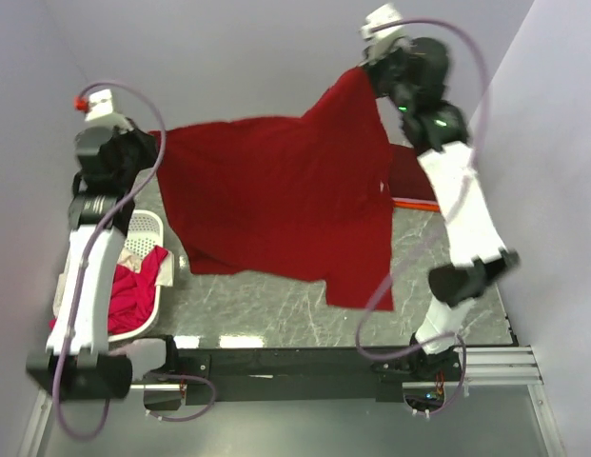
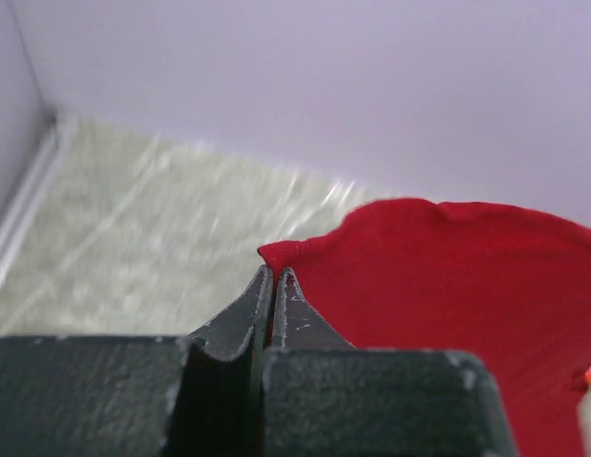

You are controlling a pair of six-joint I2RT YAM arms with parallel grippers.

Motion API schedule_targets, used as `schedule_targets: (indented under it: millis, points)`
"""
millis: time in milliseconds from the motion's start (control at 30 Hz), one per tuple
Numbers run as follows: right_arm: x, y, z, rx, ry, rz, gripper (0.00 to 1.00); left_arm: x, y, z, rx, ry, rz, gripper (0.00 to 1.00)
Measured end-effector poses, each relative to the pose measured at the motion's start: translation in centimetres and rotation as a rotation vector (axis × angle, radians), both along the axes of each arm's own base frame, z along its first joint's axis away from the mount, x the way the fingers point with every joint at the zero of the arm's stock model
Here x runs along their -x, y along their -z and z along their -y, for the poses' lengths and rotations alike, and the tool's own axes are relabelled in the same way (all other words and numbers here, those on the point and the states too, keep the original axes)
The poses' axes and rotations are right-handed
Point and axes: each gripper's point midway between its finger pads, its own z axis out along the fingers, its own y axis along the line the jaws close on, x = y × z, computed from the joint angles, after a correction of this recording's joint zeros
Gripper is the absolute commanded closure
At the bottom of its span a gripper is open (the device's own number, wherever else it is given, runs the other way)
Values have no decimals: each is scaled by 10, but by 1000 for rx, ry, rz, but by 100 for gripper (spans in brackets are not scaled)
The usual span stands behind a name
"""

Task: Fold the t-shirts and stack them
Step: Flatten the tshirt out

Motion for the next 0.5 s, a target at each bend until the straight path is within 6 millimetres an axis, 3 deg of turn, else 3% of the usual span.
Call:
schedule_targets:
  millis: [100,267,400,500]
  points:
    - [60,-78,20,-43,-1,157,100,35,-49,5,20,12,169,100]
    - [165,-179,55,-116,2,397,100,92,-112,13,44,46,385,100]
    - [241,-240,83,-179,12,578,100,148,-166,19,56,73,563,100]
    - [291,-268,102,-220,27,680,100,196,-213,24,57,98,708,100]
